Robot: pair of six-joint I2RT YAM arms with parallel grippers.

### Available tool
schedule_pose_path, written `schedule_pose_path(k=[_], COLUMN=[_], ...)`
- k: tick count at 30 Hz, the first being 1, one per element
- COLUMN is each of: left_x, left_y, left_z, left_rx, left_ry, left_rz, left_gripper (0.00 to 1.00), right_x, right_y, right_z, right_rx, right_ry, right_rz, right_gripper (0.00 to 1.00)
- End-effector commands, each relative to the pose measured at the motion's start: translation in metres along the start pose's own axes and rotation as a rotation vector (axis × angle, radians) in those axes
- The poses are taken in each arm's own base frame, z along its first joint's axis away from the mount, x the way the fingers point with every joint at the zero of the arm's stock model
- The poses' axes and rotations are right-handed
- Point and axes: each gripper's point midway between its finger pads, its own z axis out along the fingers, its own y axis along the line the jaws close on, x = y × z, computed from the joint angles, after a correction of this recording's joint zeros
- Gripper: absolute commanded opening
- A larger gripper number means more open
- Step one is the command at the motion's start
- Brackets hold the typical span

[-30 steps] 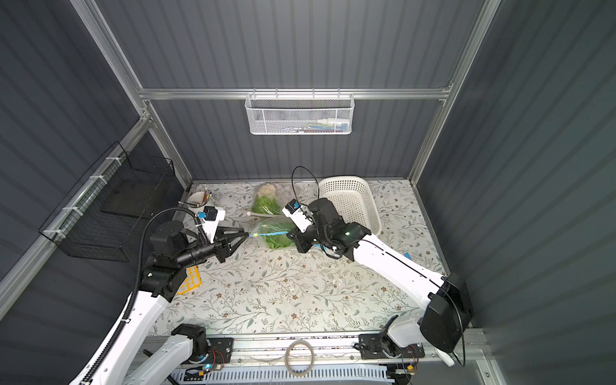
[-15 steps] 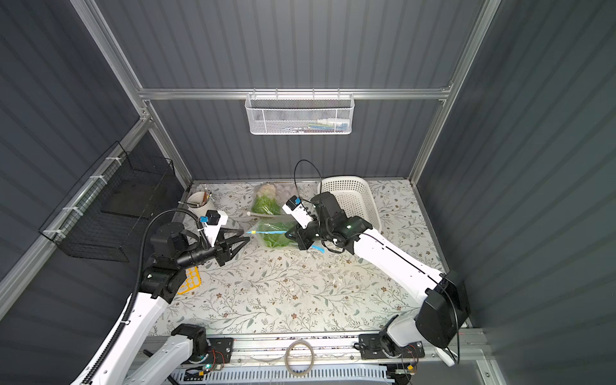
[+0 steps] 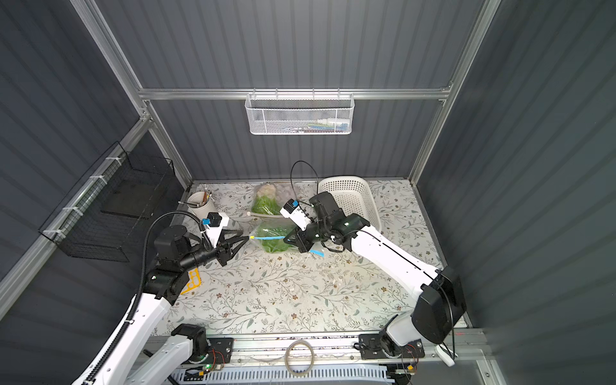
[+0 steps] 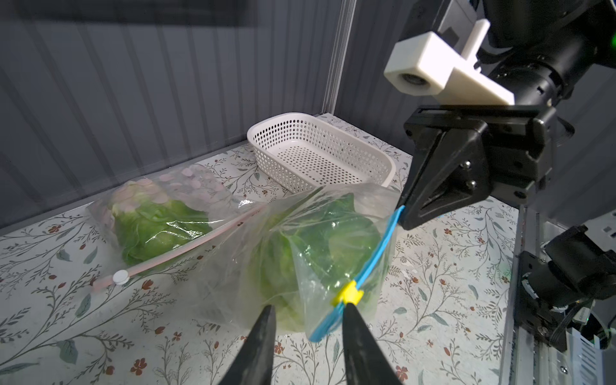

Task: Open the zip-top bag and take out the chinese cabbages
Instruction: Adjust the zipper food storage bag at the center of the board.

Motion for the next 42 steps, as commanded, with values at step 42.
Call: schedule_pose_path(k=[42], left_x=[0.008], left_y=[-0.039], left_z=[0.008], left_rx=[0.264], left_ry=[0.021], left_rz=[-0.067], left_gripper=[0.0], right_x=[-0.014], right_y=[0.001], right_z=[-0.002], right_rx=[-0.064], right_ry=[-0.035], right_rz=[0.024], right_gripper=[0.0])
